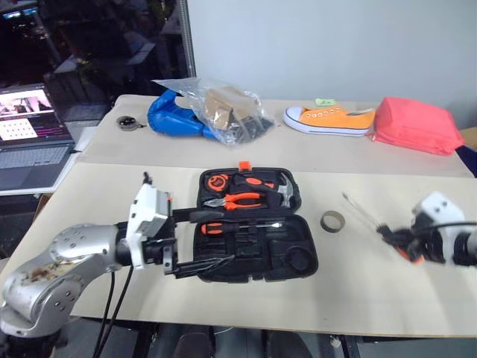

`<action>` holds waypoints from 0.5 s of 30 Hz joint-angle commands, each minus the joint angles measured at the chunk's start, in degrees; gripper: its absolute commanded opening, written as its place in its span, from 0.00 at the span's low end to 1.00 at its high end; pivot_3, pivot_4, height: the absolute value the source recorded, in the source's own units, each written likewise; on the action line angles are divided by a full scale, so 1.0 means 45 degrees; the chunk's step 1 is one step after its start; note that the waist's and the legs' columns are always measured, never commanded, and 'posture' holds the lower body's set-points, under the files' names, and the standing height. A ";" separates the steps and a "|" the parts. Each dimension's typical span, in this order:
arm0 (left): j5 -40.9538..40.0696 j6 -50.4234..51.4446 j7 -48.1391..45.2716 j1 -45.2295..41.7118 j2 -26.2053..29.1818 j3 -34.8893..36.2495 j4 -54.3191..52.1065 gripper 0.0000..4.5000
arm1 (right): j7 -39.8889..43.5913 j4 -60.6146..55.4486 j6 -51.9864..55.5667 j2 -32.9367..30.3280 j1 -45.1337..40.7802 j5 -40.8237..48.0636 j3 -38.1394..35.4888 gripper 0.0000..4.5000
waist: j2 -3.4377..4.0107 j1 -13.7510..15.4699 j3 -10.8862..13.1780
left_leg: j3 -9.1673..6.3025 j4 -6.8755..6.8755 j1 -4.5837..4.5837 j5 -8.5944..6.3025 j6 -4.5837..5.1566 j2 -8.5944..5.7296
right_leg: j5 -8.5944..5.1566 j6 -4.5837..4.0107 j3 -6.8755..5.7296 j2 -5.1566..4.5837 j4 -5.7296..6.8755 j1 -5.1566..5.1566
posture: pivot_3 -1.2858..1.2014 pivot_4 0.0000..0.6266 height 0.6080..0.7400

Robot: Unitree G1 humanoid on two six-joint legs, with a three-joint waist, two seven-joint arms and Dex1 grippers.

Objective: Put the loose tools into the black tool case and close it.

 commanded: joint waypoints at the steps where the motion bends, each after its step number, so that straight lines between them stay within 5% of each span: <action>1: 0.0018 -0.0994 -0.0697 0.1447 -0.0242 0.1438 -0.0272 1.00 | 0.0423 -0.1350 0.0581 0.0282 -0.2103 0.0389 0.1991 0.17 | -0.0018 0.0060 0.0011 | -0.0001 -0.0001 0.0010 0.0000 0.0000 0.0008 | 0.0001 -0.0009 -0.0009 0.0005 -0.0001 0.0003 | 0.52 0.24 1.00; 9: 0.0064 -0.2242 -0.1781 0.5449 -0.0934 0.4161 -0.0766 1.00 | 0.2326 -0.0091 -0.0839 0.2594 -0.6488 -0.2467 0.8603 0.17 | -0.0041 0.0303 0.0031 | 0.0108 -0.0012 -0.0048 -0.0021 0.0008 0.0108 | 0.0024 -0.0113 -0.0040 -0.0067 -0.0032 -0.0060 | 0.52 0.24 1.00; 15: -0.0096 -0.2645 -0.1566 0.6372 -0.1173 0.4723 -0.1278 1.00 | 0.3381 0.0958 -0.2086 0.3251 -0.7017 -0.3779 1.0103 0.17 | -0.0042 0.0489 0.0031 | 0.0129 -0.0009 -0.0074 -0.0060 0.0005 0.0105 | 0.0016 -0.0124 -0.0070 -0.0071 -0.0046 -0.0077 | 0.52 0.24 1.00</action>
